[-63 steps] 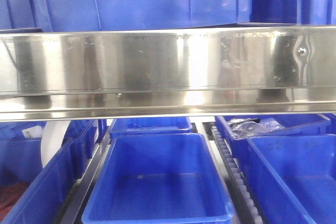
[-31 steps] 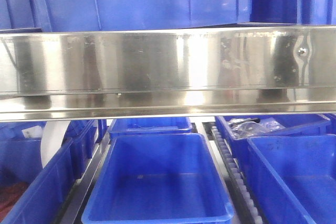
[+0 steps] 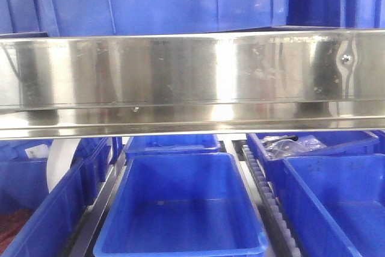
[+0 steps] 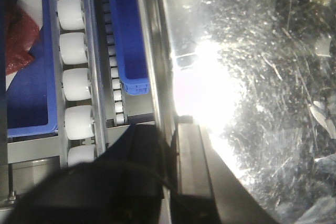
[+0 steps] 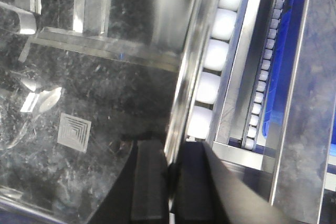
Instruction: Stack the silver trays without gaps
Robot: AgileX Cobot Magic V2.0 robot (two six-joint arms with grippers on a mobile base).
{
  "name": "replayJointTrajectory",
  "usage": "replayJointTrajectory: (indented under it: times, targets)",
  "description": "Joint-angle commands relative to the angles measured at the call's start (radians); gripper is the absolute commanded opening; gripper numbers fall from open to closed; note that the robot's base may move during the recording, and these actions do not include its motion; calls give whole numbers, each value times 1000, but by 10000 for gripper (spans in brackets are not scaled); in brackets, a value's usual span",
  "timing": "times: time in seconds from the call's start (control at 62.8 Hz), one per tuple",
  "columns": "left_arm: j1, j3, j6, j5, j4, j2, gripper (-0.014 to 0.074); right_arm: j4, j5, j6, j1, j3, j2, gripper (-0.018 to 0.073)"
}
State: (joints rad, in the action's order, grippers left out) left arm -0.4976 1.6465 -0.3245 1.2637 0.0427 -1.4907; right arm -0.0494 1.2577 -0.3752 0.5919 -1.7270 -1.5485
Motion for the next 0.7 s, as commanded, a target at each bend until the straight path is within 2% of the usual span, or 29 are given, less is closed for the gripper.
replayJointTrajectory:
  times: [0.0, 0.685]
  targets:
    - [-8, 25, 20, 43, -18, 38, -48, 30, 79, 30, 9, -30, 46, 55]
    - [-8, 25, 20, 43, -18, 38, -48, 30, 78, 30, 9, -30, 46, 55]
